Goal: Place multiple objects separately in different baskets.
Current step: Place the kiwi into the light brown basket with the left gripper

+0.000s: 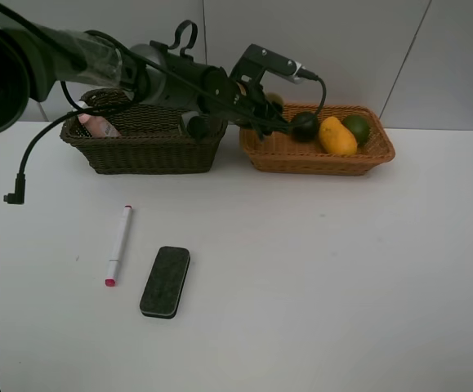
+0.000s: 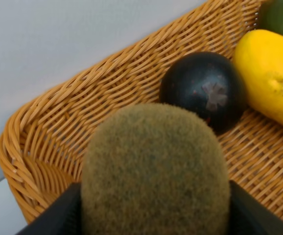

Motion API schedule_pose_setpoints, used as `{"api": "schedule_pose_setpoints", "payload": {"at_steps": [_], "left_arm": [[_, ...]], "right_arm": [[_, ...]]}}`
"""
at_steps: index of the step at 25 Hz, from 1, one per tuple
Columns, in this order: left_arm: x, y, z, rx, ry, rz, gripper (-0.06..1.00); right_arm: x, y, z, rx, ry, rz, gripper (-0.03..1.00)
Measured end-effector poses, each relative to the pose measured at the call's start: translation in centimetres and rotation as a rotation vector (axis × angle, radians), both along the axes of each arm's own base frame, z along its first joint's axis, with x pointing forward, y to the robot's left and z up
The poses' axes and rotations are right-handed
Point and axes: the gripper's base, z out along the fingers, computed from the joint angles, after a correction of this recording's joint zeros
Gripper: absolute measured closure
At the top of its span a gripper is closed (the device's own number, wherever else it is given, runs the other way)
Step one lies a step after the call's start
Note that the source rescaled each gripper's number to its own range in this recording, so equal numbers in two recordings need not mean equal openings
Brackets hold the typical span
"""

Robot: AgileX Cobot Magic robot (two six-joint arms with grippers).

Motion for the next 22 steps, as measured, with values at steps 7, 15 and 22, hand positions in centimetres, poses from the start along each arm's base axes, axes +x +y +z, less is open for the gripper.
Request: {"api": "schedule_pose_setpoints", "payload": {"at_steps": [7, 15, 22], "left_arm": [[0.21, -0.11, 0.31, -0.025, -0.039, 0.004, 0.32], [0.23, -0.11, 0.34, -0.027, -0.042, 0.004, 0.32], [0.24, -0.12, 0.36, -0.028, -0.044, 0.004, 0.21]], "right_arm": [[0.00, 0.00, 0.00, 0.000, 0.000, 0.000, -0.03], [0.00, 0.00, 0.00, 0.000, 0.000, 0.000, -0.03], [0.00, 0.00, 0.00, 0.000, 0.000, 0.000, -0.03]]}}
